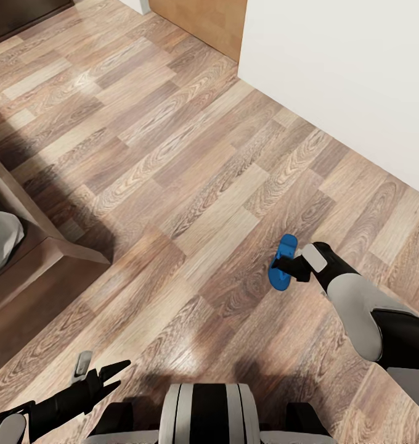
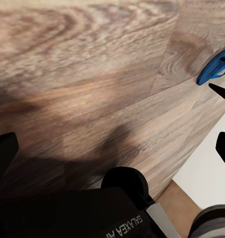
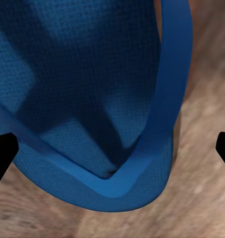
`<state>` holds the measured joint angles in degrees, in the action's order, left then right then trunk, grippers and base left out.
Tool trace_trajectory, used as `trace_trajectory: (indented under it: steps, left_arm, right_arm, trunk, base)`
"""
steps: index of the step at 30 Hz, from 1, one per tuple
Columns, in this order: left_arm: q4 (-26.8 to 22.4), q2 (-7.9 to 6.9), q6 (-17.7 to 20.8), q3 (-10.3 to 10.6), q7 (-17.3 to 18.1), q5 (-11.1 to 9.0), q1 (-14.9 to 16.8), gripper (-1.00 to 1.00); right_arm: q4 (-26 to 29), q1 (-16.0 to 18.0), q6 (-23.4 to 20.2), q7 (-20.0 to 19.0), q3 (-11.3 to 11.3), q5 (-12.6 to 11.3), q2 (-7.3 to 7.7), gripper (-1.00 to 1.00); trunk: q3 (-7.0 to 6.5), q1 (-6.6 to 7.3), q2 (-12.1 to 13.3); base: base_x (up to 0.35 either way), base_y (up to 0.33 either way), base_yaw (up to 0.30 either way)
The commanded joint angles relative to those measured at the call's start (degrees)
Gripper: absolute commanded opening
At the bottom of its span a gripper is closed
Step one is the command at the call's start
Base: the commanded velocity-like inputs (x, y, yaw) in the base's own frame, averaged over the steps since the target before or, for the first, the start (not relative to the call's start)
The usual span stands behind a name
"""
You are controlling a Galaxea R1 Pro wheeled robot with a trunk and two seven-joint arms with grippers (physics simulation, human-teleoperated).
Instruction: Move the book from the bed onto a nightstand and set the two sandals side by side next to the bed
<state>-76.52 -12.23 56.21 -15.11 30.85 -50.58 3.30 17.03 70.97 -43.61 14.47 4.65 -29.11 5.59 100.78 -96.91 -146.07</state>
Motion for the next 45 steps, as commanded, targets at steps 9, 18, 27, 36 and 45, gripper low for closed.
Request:
trace_trajectory:
  steps: [9,18,27,36,45]
  left_arm:
    - [0.14,0.01,0.25,-0.03,0.35,0.19,0.04,1.00]
    - [0.30,0.02,0.22,-0.03,0.35,0.22,0.04,1.00]
    - [0.36,0.10,0.18,0.00,0.35,0.22,0.04,1.00]
    - [0.49,0.32,0.17,0.27,0.35,0.20,0.04,1.00]
    - [0.49,0.51,0.29,0.50,0.35,0.28,0.04,1.00]
  right_arm:
    - [0.48,-0.04,-0.16,0.39,0.36,-0.06,-0.04,-1.00]
    - [0.54,-0.04,-0.22,0.38,0.36,-0.06,-0.05,-1.00]
    - [0.55,-0.04,-0.17,0.38,0.41,-0.06,-0.06,-1.00]
    - [0.55,-0.04,-0.08,0.51,0.59,-0.06,-0.74,-1.00]
    - [0.55,-0.04,-0.08,0.91,0.76,0.08,-0.83,-1.00]
  trunk:
    - [0.71,-0.31,-0.05]
    - [0.71,-0.31,-0.05]
    - [0.71,-0.31,-0.05]
    - [0.71,-0.31,-0.05]
    - [0.49,-0.29,-0.03]
  base:
    - [0.000,0.000,0.000]
    - [0.000,0.000,0.000]
    - [0.000,0.000,0.000]
    - [0.000,0.000,0.000]
    - [0.000,0.000,0.000]
